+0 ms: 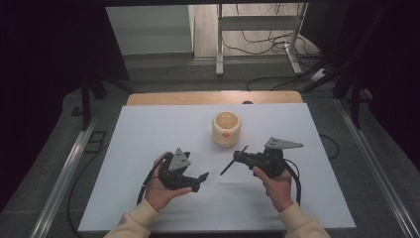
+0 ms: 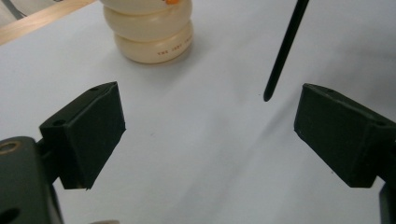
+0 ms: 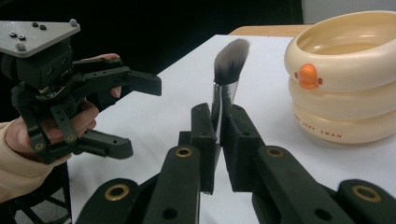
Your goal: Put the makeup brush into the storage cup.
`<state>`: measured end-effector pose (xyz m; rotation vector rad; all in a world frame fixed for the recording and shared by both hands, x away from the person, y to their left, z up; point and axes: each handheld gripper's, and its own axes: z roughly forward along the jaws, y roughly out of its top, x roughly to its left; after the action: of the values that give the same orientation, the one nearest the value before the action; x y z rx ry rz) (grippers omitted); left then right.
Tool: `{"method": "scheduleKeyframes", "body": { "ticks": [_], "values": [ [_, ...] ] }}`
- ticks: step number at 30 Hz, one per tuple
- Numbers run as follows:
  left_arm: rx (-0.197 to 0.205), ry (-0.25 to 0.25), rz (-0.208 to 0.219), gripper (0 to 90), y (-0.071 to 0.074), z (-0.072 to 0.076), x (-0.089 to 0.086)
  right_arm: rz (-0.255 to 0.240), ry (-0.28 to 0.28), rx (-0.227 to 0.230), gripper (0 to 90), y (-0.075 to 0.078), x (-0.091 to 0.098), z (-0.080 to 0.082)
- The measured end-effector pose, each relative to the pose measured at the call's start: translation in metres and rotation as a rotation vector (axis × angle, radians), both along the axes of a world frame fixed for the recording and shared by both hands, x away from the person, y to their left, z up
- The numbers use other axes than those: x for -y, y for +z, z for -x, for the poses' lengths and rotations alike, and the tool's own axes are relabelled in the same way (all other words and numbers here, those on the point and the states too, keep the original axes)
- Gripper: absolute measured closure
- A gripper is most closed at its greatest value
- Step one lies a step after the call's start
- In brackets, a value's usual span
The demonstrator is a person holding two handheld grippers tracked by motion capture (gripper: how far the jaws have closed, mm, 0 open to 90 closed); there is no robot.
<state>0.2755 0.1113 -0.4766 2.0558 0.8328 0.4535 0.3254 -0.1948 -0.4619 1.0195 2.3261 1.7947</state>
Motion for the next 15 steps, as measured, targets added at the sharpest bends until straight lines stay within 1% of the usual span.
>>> {"method": "scheduleKeyframes", "body": {
  "ticks": [3,7,11,15],
  "values": [
    [0.006,0.011,-0.012,9.1,0.0,0.0,-0.005,0.0,-0.001,0.0,83.1,0.0,0.001,0.0],
    [0.002,0.031,-0.025,9.4,-0.002,0.002,-0.015,-0.003,-0.003,0.004,83.0,0.001,0.003,0.0],
    [0.002,0.067,-0.016,9.3,-0.002,0.003,-0.028,-0.008,-0.01,0.005,83.0,0.002,0.004,0.0],
    [-0.003,0.091,-0.017,9.4,-0.003,0.003,-0.037,-0.01,-0.014,0.006,83.0,0.003,0.006,0.0]
  ]
}}
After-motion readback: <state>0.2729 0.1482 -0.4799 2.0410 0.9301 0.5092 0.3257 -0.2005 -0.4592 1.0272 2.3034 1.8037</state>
